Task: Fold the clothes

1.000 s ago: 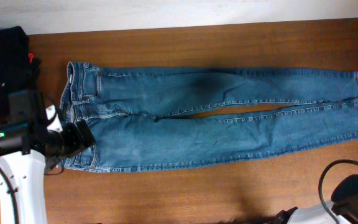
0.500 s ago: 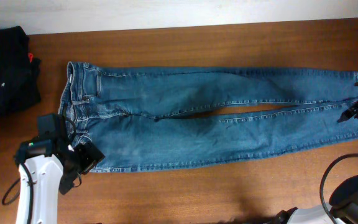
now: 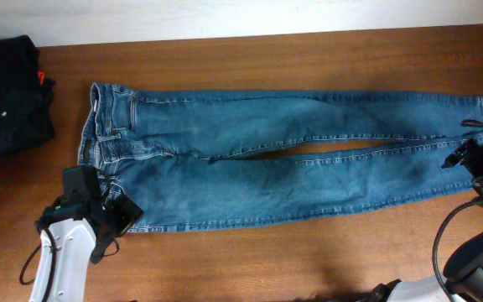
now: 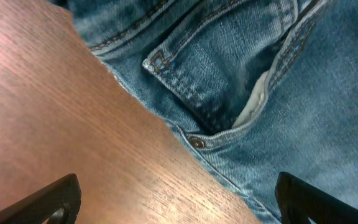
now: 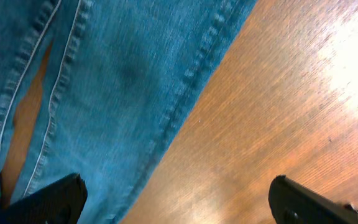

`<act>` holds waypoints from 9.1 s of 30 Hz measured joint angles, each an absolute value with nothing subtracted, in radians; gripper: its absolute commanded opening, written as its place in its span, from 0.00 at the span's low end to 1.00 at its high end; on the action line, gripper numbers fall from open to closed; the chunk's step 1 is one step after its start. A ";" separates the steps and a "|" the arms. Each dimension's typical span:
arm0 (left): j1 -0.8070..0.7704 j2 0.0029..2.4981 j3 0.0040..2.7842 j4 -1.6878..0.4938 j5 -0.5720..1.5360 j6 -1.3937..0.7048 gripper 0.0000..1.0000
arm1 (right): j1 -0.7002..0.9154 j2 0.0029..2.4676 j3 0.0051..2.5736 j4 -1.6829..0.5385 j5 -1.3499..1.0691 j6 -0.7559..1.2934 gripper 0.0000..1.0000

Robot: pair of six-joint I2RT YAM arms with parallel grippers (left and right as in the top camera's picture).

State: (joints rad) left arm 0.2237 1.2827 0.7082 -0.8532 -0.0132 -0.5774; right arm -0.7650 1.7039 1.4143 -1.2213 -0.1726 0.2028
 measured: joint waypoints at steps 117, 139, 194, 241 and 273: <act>0.224 1.375 0.694 -0.714 -0.087 -0.583 0.87 | -0.919 2.003 1.297 -0.604 -0.186 0.463 0.64; 0.224 1.375 0.694 -0.714 -0.087 -0.583 0.87 | -0.919 2.030 1.301 -0.590 -0.257 0.432 0.04; 0.224 1.322 0.532 -0.470 -0.088 -0.617 0.66 | -0.920 2.030 1.306 -0.612 -0.267 0.407 0.04; 0.222 1.322 0.898 -0.611 -0.021 -0.569 0.01 | -0.802 2.049 1.740 -1.102 -0.166 0.381 0.04; 0.215 1.431 0.994 -0.248 0.001 -0.569 0.01 | -0.759 2.049 1.818 -1.053 -0.158 0.517 0.04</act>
State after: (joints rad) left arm 0.2150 1.4311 0.9943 -0.2481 0.0006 -0.5686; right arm -0.7589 2.0495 1.8179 -1.0527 -0.1577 0.5167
